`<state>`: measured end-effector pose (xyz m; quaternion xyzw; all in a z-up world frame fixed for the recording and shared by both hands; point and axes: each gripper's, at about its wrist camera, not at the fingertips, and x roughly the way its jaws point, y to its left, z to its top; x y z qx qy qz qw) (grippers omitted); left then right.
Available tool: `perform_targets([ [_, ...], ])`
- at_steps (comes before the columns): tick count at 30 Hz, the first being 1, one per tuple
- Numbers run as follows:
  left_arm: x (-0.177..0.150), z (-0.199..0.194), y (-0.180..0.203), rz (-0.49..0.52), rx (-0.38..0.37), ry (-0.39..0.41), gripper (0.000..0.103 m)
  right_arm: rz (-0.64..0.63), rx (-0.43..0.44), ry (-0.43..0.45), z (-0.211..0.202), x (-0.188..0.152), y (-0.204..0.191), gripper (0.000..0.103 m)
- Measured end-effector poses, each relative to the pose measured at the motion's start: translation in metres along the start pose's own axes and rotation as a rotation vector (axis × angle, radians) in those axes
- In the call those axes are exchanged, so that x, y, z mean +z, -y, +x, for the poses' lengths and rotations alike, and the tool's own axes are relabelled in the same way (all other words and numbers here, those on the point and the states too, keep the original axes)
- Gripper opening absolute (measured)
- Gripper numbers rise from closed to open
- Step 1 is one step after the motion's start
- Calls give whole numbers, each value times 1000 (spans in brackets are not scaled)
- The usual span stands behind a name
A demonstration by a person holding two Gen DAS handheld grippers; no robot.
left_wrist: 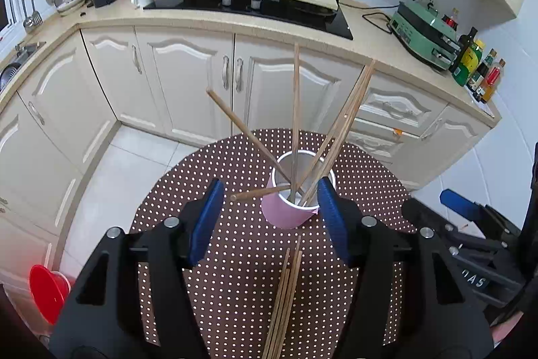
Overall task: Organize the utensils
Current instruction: 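Raise both open tools from the cup and move them back to the bundle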
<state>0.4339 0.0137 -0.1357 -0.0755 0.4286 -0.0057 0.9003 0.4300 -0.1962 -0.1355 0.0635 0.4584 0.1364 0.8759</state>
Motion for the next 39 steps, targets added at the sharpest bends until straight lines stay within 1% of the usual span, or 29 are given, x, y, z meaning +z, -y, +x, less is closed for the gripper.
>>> perform_targets([
  [8, -2, -24, -2, 4, 0, 42, 62, 0, -1, 20, -17, -5, -4, 84],
  [17, -19, -46, -2, 20, 10, 57, 65, 2, 14, 37, -37, -14, -10, 85],
  [18, -22, -48, -2, 21, 13, 57, 65, 4, 15, 37, -38, -15, -10, 85],
  [20, -29, -51, -3, 24, 19, 55, 66, 12, 14, 41, -43, -20, -10, 93],
  [23, -40, -55, -4, 25, 27, 45, 66, 23, 17, 42, -47, -27, -10, 94],
  [30, -70, -55, -10, 18, 38, -1, 66, 39, 6, -14, -41, -46, -9, 94],
  [39, -111, -37, -21, 1, 59, -100, 67, 65, -20, -138, -14, -80, -11, 94],
])
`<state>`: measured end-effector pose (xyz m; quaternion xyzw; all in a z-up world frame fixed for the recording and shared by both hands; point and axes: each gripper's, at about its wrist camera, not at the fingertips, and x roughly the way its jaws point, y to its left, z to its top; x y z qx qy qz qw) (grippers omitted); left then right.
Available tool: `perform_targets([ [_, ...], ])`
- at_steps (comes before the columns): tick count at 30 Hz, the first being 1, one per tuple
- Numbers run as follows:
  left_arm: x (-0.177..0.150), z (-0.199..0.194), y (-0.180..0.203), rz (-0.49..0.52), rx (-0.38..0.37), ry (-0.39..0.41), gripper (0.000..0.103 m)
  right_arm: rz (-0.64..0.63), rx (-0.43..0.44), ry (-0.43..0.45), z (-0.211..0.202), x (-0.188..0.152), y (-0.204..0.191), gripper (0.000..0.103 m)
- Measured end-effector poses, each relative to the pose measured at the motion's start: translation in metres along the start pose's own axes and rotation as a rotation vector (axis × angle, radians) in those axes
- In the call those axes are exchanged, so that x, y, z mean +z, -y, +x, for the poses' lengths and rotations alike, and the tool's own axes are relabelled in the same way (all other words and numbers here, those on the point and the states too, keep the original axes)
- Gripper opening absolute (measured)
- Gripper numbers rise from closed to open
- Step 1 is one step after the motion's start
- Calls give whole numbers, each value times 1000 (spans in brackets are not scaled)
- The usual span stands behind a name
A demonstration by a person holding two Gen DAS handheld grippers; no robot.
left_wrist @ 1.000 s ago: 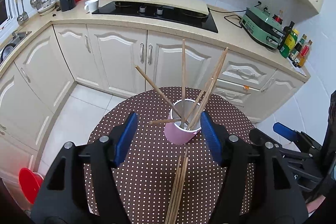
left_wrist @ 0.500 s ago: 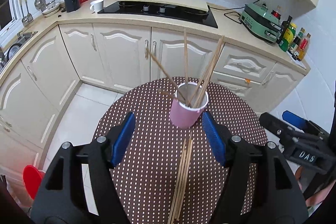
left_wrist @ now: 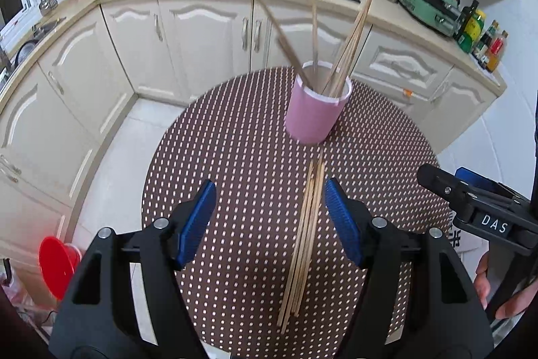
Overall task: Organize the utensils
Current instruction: 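Raise both open tools from the cup and move them back to the bundle, then lower both tools onto the bundle while the right tool closes on a chopstick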
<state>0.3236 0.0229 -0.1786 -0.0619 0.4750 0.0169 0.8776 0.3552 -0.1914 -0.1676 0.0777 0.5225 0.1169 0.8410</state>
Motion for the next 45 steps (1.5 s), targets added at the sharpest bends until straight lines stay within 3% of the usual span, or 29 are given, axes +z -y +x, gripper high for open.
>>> perform_targets([
  [16, -30, 48, -14, -6, -2, -165, 68, 20, -36, -212, 65, -31, -11, 94],
  [33, -27, 116, -40, 8, -14, -333, 72, -25, -127, -346, 133, -47, -30, 94],
  [38, -23, 130, -43, 16, -26, -360, 73, -15, -189, -387, 150, -50, -30, 94],
  [45, -23, 146, -45, 20, -57, -396, 74, -24, -209, -401, 159, -50, -38, 95],
])
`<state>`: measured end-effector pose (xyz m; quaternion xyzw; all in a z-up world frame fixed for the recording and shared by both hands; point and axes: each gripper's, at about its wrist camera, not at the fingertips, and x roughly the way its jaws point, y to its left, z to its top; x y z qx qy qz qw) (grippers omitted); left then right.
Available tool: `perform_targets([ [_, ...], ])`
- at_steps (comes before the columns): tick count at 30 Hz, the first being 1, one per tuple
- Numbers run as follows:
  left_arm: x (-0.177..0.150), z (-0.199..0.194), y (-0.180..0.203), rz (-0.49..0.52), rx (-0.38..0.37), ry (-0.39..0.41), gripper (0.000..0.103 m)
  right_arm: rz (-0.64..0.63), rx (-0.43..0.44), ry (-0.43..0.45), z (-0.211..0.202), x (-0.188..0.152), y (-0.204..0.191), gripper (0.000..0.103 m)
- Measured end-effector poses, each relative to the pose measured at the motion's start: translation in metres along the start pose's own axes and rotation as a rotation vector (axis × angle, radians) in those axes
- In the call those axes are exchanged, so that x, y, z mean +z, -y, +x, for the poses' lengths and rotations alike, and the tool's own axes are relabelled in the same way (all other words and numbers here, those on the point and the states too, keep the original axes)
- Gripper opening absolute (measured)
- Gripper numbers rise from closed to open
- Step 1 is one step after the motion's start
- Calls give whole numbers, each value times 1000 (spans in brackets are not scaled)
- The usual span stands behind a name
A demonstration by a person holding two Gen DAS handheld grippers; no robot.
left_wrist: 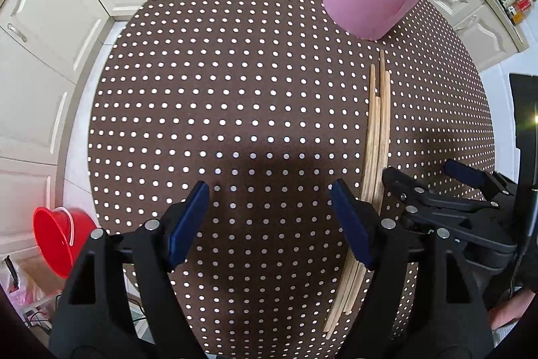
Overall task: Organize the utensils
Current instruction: 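Lower both tools onto the bundle while the right tool closes on a chopstick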
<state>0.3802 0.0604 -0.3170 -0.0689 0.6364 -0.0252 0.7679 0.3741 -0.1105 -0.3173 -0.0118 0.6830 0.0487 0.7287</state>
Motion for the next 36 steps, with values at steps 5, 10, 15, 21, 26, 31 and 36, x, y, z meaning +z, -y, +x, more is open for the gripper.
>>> perform_targets([
  [5, 4, 4, -4, -10, -11, -9, 74, -9, -56, -19, 6, 16, -24, 94],
  [10, 9, 7, -6, -23, -27, -8, 74, -72, -22, 4, 2, 17, -38, 76],
  [15, 9, 13, -1, -1, -39, -25, 75, -90, 5, 88, -8, 7, -40, 44],
  [21, 8, 17, 13, 14, -82, -41, 75, 6, 115, 125, -9, 3, -8, 9],
  [26, 12, 20, 33, 58, -80, -38, 75, 48, 196, 149, -8, 0, 5, 5],
  [31, 19, 28, 48, 77, -41, -42, 75, 49, 241, 157, -19, -6, 39, 5],
  [36, 25, 44, 75, 78, 20, -54, 75, 56, 294, 147, -19, -10, 70, 4],
])
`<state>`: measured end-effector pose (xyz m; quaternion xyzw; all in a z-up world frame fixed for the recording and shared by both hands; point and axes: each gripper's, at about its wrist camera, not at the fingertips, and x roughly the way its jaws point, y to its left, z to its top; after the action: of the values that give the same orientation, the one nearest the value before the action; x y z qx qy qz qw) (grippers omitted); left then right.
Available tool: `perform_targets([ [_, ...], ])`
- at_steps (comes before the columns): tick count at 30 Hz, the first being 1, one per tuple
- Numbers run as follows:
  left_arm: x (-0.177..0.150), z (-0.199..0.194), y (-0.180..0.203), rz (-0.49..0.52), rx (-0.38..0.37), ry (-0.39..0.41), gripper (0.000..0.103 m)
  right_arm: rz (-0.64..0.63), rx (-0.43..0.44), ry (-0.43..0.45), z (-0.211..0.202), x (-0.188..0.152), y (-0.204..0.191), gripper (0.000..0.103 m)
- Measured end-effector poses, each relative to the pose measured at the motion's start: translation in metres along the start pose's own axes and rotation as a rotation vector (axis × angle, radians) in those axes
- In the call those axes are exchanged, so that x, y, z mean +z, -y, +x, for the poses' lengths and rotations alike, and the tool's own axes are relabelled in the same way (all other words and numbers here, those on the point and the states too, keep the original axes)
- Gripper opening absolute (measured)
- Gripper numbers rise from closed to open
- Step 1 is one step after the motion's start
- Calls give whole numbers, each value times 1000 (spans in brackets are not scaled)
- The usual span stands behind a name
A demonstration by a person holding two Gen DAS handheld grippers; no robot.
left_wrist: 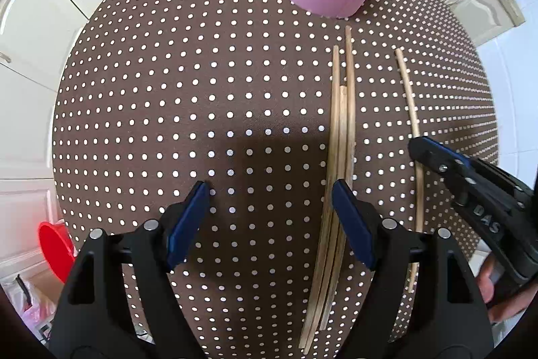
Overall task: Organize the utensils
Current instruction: 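Lower both tools onto the bundle while the right tool closes on a chopstick, then close the left tool on a chopstick while the right tool lifts its chopstick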
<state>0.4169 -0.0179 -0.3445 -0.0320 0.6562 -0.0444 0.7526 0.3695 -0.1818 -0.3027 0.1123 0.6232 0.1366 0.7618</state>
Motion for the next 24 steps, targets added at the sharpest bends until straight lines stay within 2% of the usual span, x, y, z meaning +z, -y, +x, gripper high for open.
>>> perform_targets([
  [4, 5, 6, 17, 13, 40, 2, 80, 7, 38, -8, -5, 2, 13, 4],
  [10, 21, 13, 32, -25, 53, -2, 80, 28, 83, -14, -7, 5, 22, 4],
  [16, 38, 17, 28, -35, 76, -13, 81, 36, 97, -19, -12, 6, 26, 4],
  [19, 40, 18, 17, -15, 103, -11, 85, 32, 94, -19, -12, 6, 24, 4],
  [22, 47, 28, 18, -40, 100, -53, 87, 33, 85, -22, -13, 6, 22, 4],
  [24, 51, 34, 18, -40, 125, -73, 87, 30, 75, -24, -12, 7, 20, 4],
])
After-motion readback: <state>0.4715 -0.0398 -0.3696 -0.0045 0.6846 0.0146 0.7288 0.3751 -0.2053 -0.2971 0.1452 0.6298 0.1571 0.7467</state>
